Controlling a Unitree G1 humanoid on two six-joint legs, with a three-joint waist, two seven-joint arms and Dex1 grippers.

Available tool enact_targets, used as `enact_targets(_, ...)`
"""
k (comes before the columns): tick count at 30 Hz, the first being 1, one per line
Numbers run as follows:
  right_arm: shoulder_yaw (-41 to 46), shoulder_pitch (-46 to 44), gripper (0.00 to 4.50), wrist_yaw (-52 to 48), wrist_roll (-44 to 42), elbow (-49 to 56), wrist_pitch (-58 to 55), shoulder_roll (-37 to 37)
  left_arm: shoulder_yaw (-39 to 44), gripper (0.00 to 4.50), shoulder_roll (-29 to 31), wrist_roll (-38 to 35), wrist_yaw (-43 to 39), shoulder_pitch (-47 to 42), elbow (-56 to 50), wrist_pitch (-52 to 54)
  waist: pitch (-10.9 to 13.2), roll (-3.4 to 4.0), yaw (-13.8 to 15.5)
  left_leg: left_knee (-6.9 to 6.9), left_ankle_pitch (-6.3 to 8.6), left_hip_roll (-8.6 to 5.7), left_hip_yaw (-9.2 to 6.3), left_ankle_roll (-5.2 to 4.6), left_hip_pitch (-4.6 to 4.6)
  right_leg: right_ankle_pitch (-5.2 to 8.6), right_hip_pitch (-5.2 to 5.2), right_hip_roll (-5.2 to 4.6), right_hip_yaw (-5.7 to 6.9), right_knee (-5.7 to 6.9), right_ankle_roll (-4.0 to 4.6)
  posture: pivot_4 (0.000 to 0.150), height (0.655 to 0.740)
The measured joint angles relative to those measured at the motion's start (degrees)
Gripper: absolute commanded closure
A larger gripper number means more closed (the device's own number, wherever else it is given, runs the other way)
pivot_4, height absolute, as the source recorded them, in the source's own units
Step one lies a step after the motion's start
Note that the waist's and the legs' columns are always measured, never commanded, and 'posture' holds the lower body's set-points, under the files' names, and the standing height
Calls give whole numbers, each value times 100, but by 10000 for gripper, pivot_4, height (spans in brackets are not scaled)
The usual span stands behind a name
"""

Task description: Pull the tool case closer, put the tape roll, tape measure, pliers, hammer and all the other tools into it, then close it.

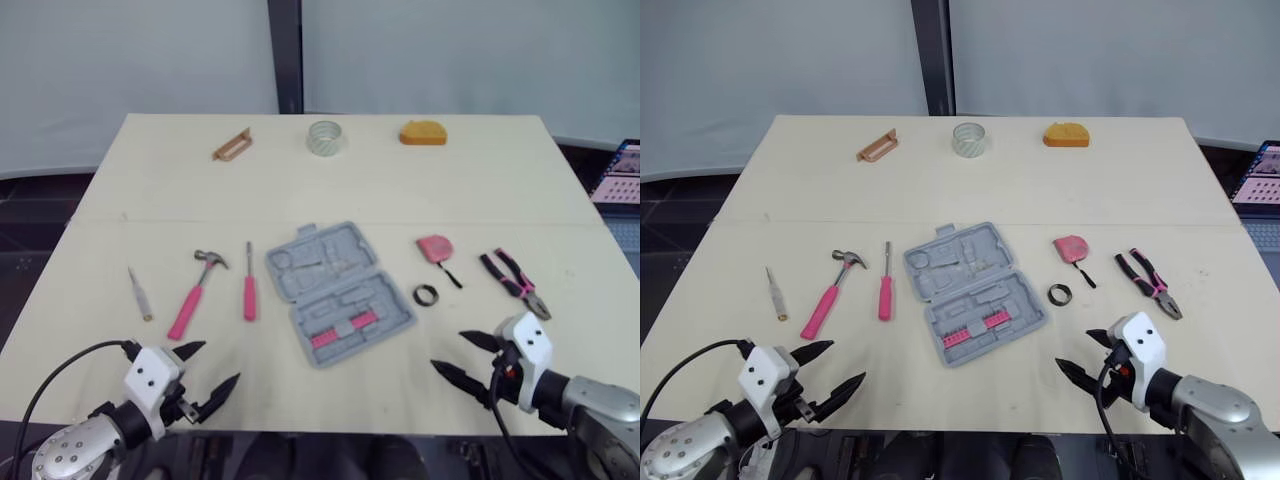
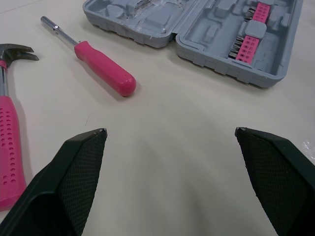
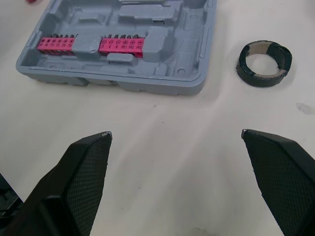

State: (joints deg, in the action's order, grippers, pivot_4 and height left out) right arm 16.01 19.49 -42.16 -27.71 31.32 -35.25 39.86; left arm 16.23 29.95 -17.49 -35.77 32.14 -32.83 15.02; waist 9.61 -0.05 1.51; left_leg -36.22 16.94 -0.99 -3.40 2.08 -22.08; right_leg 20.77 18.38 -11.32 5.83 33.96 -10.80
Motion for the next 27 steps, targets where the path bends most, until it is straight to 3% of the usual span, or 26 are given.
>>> enact_targets(27,-82,-42,0,0,71,-11,33,0,5,203,-72,-87,-325,-31,627,-385,0,-1,-1,-1,0,0,0,0,0,0,0,0,0,1,0,1500,7400)
